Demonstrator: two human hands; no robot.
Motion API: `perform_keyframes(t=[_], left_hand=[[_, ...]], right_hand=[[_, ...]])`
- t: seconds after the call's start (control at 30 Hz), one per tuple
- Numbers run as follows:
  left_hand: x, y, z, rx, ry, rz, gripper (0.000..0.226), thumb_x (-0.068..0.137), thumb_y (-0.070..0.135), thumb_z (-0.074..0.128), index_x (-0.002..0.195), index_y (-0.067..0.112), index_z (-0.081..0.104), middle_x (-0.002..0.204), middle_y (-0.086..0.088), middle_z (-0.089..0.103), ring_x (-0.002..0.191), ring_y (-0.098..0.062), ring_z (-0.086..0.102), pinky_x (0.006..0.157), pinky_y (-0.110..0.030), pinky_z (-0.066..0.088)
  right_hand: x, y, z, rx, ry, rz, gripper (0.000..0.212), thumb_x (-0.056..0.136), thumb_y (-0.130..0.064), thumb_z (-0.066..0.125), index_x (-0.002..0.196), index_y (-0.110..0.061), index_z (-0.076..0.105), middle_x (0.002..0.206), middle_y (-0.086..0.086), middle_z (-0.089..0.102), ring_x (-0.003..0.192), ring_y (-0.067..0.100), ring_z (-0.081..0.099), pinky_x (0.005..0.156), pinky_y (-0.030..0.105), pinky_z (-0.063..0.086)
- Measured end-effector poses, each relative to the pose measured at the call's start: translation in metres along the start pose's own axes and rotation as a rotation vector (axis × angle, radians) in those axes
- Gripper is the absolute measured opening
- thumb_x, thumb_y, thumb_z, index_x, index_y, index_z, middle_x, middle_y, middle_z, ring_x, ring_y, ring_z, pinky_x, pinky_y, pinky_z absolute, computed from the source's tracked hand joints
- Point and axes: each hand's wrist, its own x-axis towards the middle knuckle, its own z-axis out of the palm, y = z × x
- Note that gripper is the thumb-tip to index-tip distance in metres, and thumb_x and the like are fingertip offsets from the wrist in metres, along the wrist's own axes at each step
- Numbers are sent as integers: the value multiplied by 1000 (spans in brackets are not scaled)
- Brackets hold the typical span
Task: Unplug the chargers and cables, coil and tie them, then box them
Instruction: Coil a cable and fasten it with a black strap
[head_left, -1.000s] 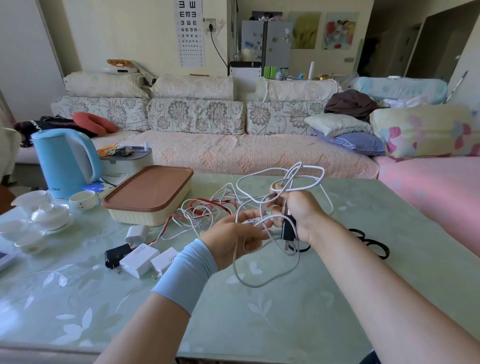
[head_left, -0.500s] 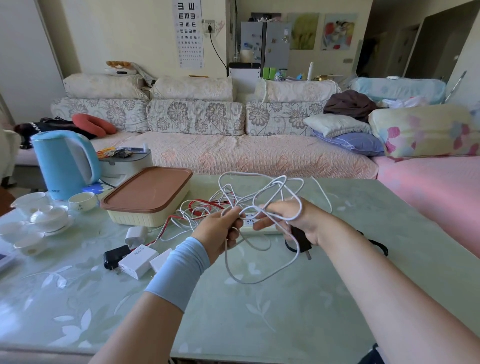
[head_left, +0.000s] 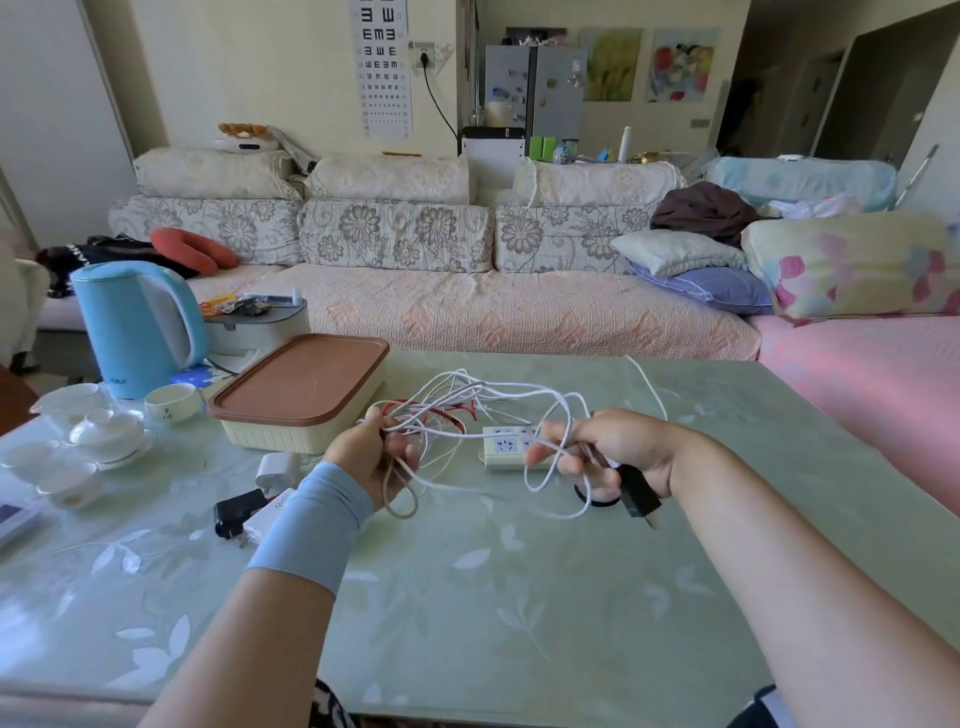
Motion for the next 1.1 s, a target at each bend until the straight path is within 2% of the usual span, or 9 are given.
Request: perform_keyframes(t=[0.1, 0.27, 0.4, 0.57, 0.7, 0.77, 0.83, 0.97, 1.1], left_hand=[[3, 1, -3, 168, 195, 135, 41, 103, 36, 34, 71, 12, 45, 43, -2, 44, 30, -14, 45, 53, -31, 56], [13, 8, -12, -299, 108, 88, 47, 105, 40, 29, 65, 17, 34, 35, 5, 33, 28, -11, 44, 43, -31, 56], [8, 10, -11, -320, 14, 123, 47, 105, 43, 24, 63, 20, 31, 38, 6, 19, 29, -12, 20, 36, -14, 36], [0, 13, -6, -79, -82, 193, 45, 104, 41, 27, 64, 23, 29, 45, 7, 19, 32, -8, 15, 33, -12, 10], [-10, 3, 9, 109, -110, 253, 43, 105, 39, 28, 64, 25, 27, 49, 8, 19, 35, -7, 13, 38, -10, 10], [-14, -5, 19, 135, -133, 253, 43, 105, 38, 28, 64, 25, 27, 51, 7, 18, 36, -7, 13, 38, -10, 10], [-18, -15, 30, 191, -132, 276, 41, 103, 36, 32, 64, 26, 27, 52, 6, 20, 42, -9, 14, 41, -12, 10], [-23, -30, 45, 232, -113, 328, 38, 102, 32, 38, 65, 24, 32, 51, 4, 23, 50, -10, 17, 44, -17, 14], [-19, -32, 41, 162, -52, 360, 39, 101, 37, 39, 67, 20, 41, 55, -1, 29, 43, -14, 25, 40, -18, 23]], right_hand=[[6, -2, -6, 118, 85, 50, 36, 103, -31, 39, 102, -9, 67, 45, -9, 30, 30, 6, 25, 34, 17, 22], [9, 6, -13, -46, 271, 157, 28, 101, -30, 45, 97, -11, 66, 47, -8, 37, 34, 6, 26, 36, 16, 22], [10, 9, -15, -153, 455, 195, 27, 96, -37, 58, 81, -16, 67, 49, -8, 52, 35, 6, 31, 39, 17, 24], [6, 2, -7, -275, 627, 29, 19, 79, -22, 63, 71, -6, 70, 74, 6, 74, 40, 15, 45, 49, 21, 36], [-9, -18, 1, 178, 238, -158, 29, 86, -21, 49, 58, -14, 52, 49, 4, 50, 31, 14, 29, 39, 19, 22], [-11, -20, 15, 194, 72, -230, 36, 91, -24, 45, 66, -9, 66, 63, 10, 67, 29, 12, 32, 39, 21, 17], [-6, -19, 32, 118, 97, -331, 35, 97, -27, 45, 87, -9, 73, 92, 10, 76, 30, 10, 34, 40, 24, 17], [3, -18, 56, -102, 315, -561, 23, 88, -26, 72, 111, -21, 70, 82, -1, 70, 41, 6, 43, 43, 22, 33], [6, -14, 66, -232, 342, -485, 29, 75, -25, 85, 99, -21, 71, 82, 0, 73, 62, 12, 54, 38, 19, 33]])
